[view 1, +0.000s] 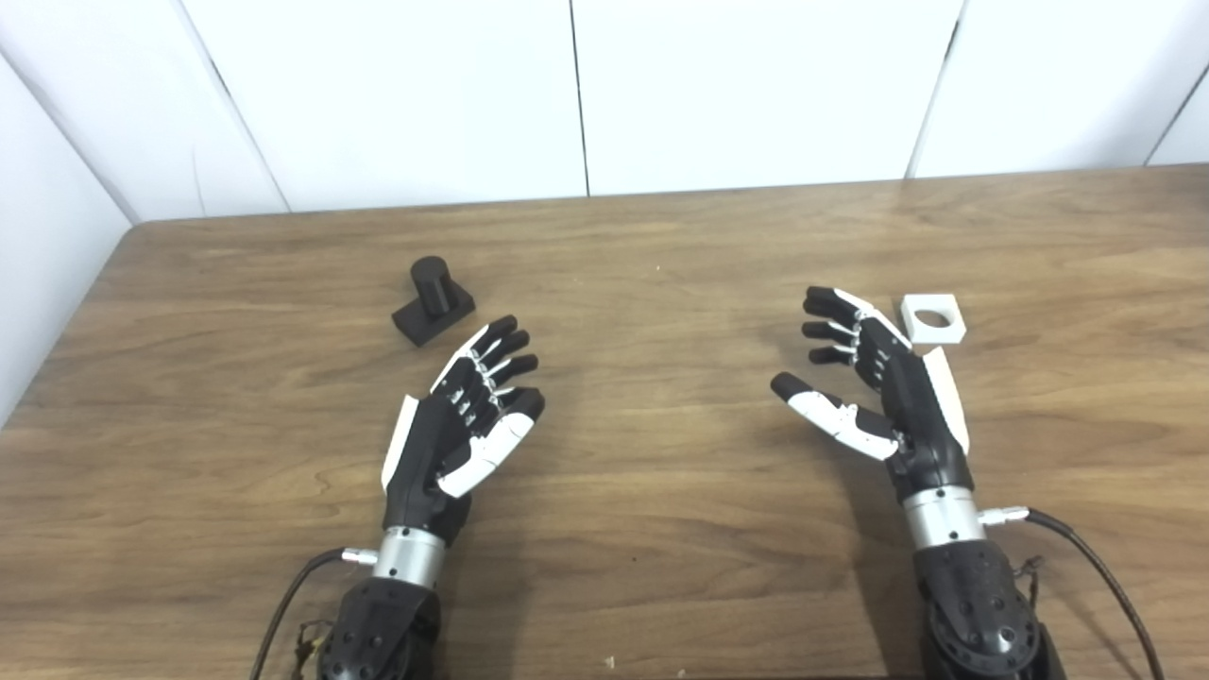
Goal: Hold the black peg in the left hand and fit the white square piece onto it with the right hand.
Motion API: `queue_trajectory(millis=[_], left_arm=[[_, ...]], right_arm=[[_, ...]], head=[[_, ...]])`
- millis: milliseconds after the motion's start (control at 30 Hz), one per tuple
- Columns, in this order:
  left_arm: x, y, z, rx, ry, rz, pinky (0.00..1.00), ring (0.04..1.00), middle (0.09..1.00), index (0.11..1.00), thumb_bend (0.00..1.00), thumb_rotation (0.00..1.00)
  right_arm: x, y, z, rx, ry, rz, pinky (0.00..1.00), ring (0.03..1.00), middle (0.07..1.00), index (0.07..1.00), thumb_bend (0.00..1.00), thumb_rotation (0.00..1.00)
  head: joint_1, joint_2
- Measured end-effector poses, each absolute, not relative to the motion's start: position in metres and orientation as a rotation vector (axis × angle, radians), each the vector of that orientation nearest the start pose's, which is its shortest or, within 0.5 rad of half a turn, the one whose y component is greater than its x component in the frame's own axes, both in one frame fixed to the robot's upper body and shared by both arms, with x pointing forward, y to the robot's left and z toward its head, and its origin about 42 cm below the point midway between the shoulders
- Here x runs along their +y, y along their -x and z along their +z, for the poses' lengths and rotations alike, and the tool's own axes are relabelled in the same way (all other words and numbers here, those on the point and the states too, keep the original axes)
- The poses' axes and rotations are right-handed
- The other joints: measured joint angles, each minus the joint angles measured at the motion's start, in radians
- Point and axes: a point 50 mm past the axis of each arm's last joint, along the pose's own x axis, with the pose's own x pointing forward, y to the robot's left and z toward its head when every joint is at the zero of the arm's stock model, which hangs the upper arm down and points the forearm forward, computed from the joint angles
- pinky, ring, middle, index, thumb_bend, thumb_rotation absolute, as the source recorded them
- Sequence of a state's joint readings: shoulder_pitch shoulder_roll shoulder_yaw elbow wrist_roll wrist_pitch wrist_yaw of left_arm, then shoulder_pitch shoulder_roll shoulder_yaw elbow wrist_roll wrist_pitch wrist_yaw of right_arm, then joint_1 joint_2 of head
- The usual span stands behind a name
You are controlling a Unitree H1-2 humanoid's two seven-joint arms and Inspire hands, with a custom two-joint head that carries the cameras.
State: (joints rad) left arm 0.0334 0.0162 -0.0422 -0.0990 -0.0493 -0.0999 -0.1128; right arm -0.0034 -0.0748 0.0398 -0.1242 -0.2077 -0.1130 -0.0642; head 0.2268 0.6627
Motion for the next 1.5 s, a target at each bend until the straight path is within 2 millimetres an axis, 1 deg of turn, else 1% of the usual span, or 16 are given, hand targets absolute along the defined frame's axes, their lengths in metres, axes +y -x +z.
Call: queue_trajectory(millis=[67, 167, 300, 400, 433, 500, 633, 700, 800, 900, 1033, 1100, 1200, 1367, 1433, 1500], left_arm=[[0.193, -0.272, 0.120, -0.167, 0.020, -0.155, 0.66, 0.810, 0.865, 0.862, 0.65, 0.36], [0.183, -0.273, 0.120, -0.167, 0.028, -0.165, 0.68, 0.821, 0.865, 0.862, 0.68, 0.38], [0.178, -0.277, 0.120, -0.169, 0.025, -0.163, 0.67, 0.821, 0.863, 0.857, 0.71, 0.41], [0.178, -0.277, 0.121, -0.170, 0.020, -0.153, 0.67, 0.817, 0.859, 0.848, 0.70, 0.40], [0.178, -0.277, 0.121, -0.170, 0.019, -0.152, 0.66, 0.800, 0.848, 0.826, 0.66, 0.36], [0.178, -0.277, 0.120, -0.170, 0.019, -0.151, 0.65, 0.782, 0.829, 0.789, 0.62, 0.29], [0.178, -0.276, 0.121, -0.170, 0.019, -0.149, 0.63, 0.761, 0.810, 0.774, 0.61, 0.28], [0.179, -0.276, 0.121, -0.170, 0.010, -0.142, 0.65, 0.754, 0.807, 0.781, 0.60, 0.26], [0.182, -0.274, 0.122, -0.164, -0.027, -0.119, 0.63, 0.740, 0.792, 0.768, 0.63, 0.20], [0.192, -0.274, 0.127, -0.145, -0.128, -0.063, 0.61, 0.726, 0.777, 0.753, 0.62, 0.15], [0.210, -0.277, 0.146, -0.164, -0.321, 0.016, 0.59, 0.694, 0.751, 0.727, 0.64, 0.11], [0.215, -0.280, 0.155, -0.172, -0.376, 0.041, 0.57, 0.680, 0.744, 0.720, 0.65, 0.10], [0.218, -0.287, 0.166, -0.187, -0.424, 0.062, 0.56, 0.674, 0.741, 0.714, 0.65, 0.12], [0.222, -0.294, 0.172, -0.175, -0.466, 0.088, 0.58, 0.691, 0.750, 0.716, 0.66, 0.16], [0.226, -0.297, 0.174, -0.171, -0.498, 0.103, 0.58, 0.692, 0.748, 0.724, 0.66, 0.20], [0.232, -0.300, 0.178, -0.168, -0.586, 0.128, 0.57, 0.680, 0.734, 0.720, 0.68, 0.23]], right_arm=[[-0.225, -0.283, 0.140, -0.268, 0.268, -0.011, 0.64, 0.726, 0.791, 0.797, 0.59, 0.34], [-0.230, -0.284, 0.140, -0.270, 0.252, -0.017, 0.62, 0.715, 0.785, 0.792, 0.57, 0.29], [-0.234, -0.286, 0.140, -0.292, 0.224, -0.020, 0.63, 0.728, 0.790, 0.788, 0.59, 0.30], [-0.234, -0.286, 0.140, -0.295, 0.224, -0.015, 0.62, 0.726, 0.783, 0.789, 0.58, 0.31], [-0.234, -0.286, 0.140, -0.295, 0.226, -0.015, 0.62, 0.725, 0.780, 0.788, 0.57, 0.31], [-0.234, -0.286, 0.140, -0.295, 0.229, -0.015, 0.63, 0.724, 0.775, 0.782, 0.57, 0.29], [-0.234, -0.285, 0.140, -0.301, 0.224, -0.012, 0.64, 0.724, 0.774, 0.776, 0.56, 0.28], [-0.233, -0.285, 0.141, -0.305, 0.229, -0.009, 0.64, 0.723, 0.774, 0.778, 0.56, 0.28], [-0.233, -0.285, 0.141, -0.306, 0.231, -0.009, 0.65, 0.730, 0.779, 0.780, 0.57, 0.28], [-0.234, -0.285, 0.141, -0.305, 0.224, -0.010, 0.64, 0.728, 0.775, 0.776, 0.57, 0.27], [-0.235, -0.285, 0.141, -0.304, 0.215, -0.009, 0.64, 0.728, 0.777, 0.780, 0.57, 0.28], [-0.235, -0.285, 0.141, -0.304, 0.217, -0.010, 0.62, 0.720, 0.774, 0.779, 0.57, 0.27], [-0.235, -0.285, 0.141, -0.304, 0.217, -0.010, 0.62, 0.720, 0.775, 0.779, 0.57, 0.29], [-0.235, -0.285, 0.141, -0.300, 0.217, -0.007, 0.62, 0.725, 0.780, 0.779, 0.58, 0.32], [-0.236, -0.285, 0.141, -0.299, 0.220, -0.007, 0.62, 0.717, 0.778, 0.777, 0.58, 0.32], [-0.236, -0.285, 0.141, -0.298, 0.222, -0.007, 0.62, 0.722, 0.785, 0.779, 0.57, 0.29]], head=[[0.046, -0.009], [0.065, -0.017], [0.069, -0.018], [0.065, -0.020], [0.060, -0.020], [0.057, -0.020], [0.055, -0.020], [0.059, -0.018], [0.057, -0.020], [0.057, -0.022], [0.054, -0.020], [0.052, -0.020], [0.052, -0.020], [0.051, -0.020], [0.051, -0.023], [0.054, -0.023]])
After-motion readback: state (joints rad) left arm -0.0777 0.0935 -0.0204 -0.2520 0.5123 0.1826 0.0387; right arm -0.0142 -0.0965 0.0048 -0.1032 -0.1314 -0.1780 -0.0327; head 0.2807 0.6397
